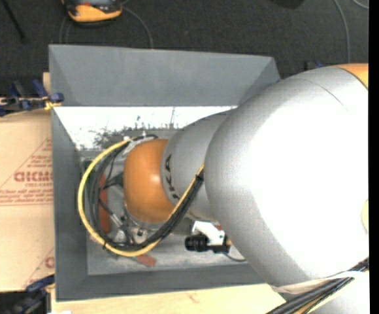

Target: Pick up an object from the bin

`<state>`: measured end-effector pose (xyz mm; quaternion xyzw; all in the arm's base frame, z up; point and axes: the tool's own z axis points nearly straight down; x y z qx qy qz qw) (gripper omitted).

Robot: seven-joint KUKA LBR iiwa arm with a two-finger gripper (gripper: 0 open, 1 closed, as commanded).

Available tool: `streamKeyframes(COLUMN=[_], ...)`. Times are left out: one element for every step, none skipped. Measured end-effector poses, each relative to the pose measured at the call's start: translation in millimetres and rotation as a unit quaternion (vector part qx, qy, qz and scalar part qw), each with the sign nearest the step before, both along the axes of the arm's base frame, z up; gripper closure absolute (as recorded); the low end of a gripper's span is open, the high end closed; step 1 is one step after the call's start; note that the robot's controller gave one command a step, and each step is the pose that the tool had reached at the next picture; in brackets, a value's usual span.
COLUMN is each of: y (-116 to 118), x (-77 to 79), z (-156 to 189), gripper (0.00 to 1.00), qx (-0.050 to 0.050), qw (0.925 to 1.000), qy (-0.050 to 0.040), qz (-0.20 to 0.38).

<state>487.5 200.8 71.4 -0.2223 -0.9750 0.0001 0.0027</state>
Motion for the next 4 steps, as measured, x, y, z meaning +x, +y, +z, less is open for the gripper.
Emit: streamKeyframes(y=[0,-6,-8,-10], x=[0.0,-1.4,13.7,-5.3], z=[0,53,64,94], gripper=[1.0,1.0,1.0,1.0], qx=[0.0,-0.002,0.001,-0.002], qw=[1.0,1.0,0.9999,0.9998], qy=[-0.0002,0.0003,-0.0092,0.0016], qz=[0.0,0.005,0.013,0.018])
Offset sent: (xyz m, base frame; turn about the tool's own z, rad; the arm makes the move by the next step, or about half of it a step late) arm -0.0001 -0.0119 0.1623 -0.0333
